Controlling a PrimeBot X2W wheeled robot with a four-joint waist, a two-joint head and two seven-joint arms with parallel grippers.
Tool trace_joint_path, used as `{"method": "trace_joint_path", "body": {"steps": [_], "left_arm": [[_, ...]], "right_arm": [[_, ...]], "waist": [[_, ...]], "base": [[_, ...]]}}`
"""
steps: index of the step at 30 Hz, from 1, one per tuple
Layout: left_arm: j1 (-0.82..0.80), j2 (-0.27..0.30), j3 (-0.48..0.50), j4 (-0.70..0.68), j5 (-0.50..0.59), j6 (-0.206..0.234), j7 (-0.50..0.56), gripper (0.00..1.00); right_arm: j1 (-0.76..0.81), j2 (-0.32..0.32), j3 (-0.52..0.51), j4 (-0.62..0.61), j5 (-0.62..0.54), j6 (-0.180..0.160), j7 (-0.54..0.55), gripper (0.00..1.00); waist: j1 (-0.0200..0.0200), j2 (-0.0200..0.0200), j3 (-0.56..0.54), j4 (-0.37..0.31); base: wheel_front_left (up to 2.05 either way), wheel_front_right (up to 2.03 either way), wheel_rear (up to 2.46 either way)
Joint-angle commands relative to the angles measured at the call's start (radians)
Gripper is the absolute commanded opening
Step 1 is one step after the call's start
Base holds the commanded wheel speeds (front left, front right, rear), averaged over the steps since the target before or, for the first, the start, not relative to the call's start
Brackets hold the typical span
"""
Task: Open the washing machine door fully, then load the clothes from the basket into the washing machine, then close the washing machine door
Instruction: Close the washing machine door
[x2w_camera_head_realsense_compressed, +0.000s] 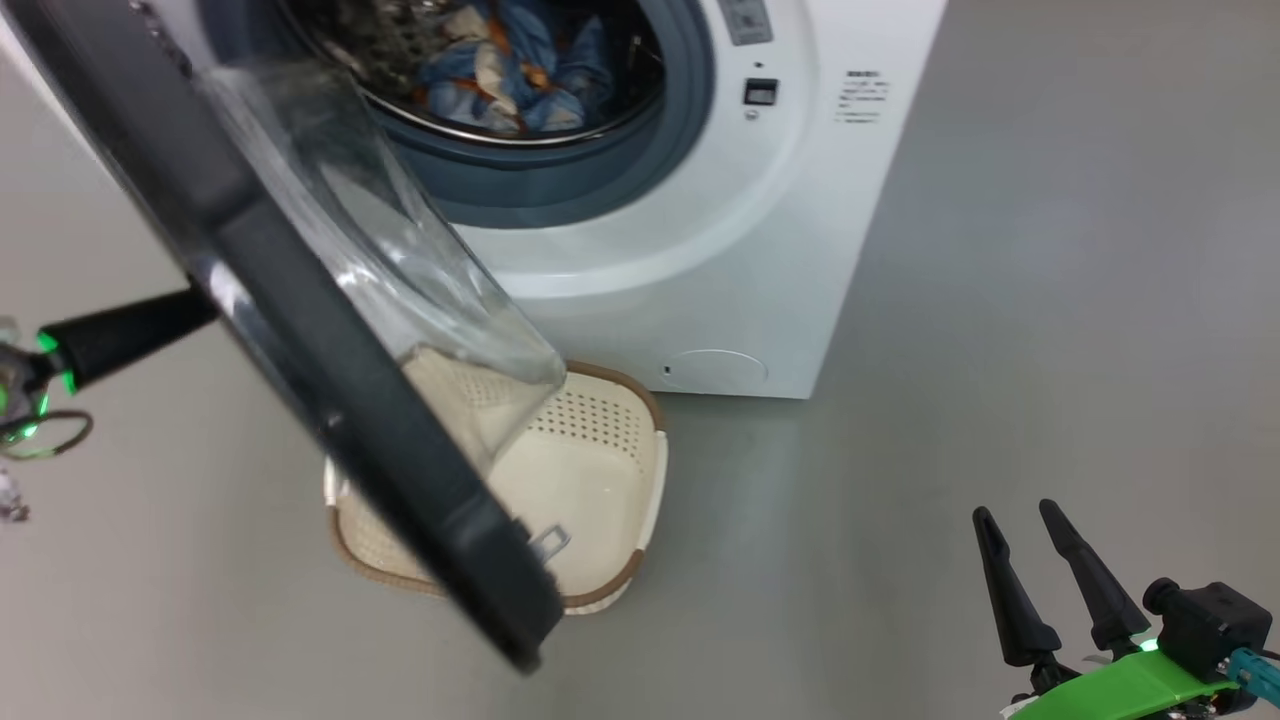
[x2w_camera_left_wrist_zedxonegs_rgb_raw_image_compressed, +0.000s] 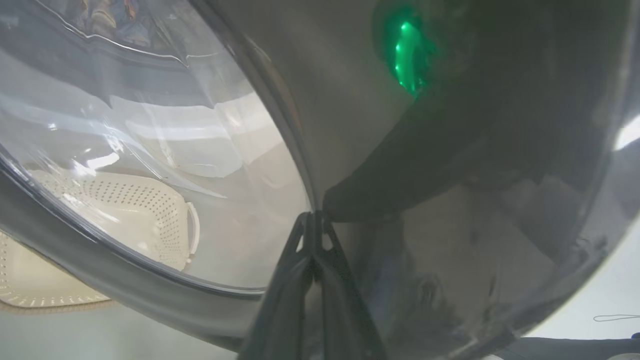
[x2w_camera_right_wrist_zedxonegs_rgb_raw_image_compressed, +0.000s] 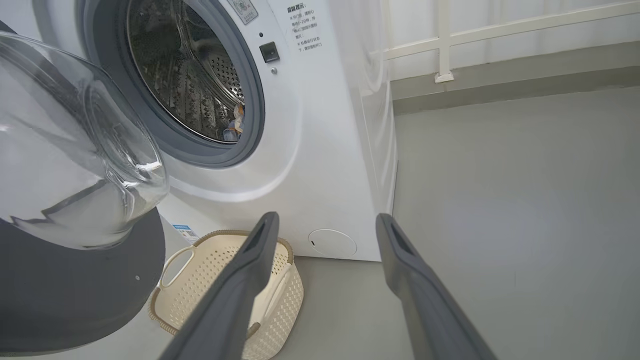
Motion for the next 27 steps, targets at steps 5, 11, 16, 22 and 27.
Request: {"method": "trace_joint_path", "body": {"steps": [5,11,16,22,27], "left_arm": [[-0.132,-0.004,0.023,0.035,0.040,-0.004,-0.058,0.00],[-0.219,-0.041,-0.002,0.122,0.095,-0.004,-0.137,0.00],[-0.245,-0.050,-0.014,0.167,0.110,-0.004,-0.180,0.00],[-0.219,-0.043,-0.027,0.189,0.109,-0.004,-0.206,0.00],[-0.141,-0.024,-0.027,0.184,0.098,-0.004,-0.227,0.00]], "right_arm": [[-0.032,0.010,0.011,-0.030,-0.012,0.003,-0.005,1.00],[-0.048,0.028,0.008,-0.031,-0.013,0.003,-0.005,1.00],[-0.052,0.036,0.006,-0.029,-0.014,0.003,-0.005,1.00],[-0.048,0.034,0.002,-0.025,-0.013,0.003,-0.005,1.00],[-0.038,0.026,0.010,-0.021,-0.012,0.003,-0.005,1.00]], "waist": [[0.0000,-0.0001,0.038,-0.089],[0.0000,-0.0001,0.060,-0.155],[0.0000,-0.0001,0.059,-0.174],[0.0000,-0.0001,0.039,-0.167],[0.0000,-0.0001,0.009,-0.144]], "base": [[0.00,0.00,0.00],[0.00,0.00,0.00],[0.00,0.00,0.00],[0.00,0.00,0.00],[0.00,0.00,0.00]]}}
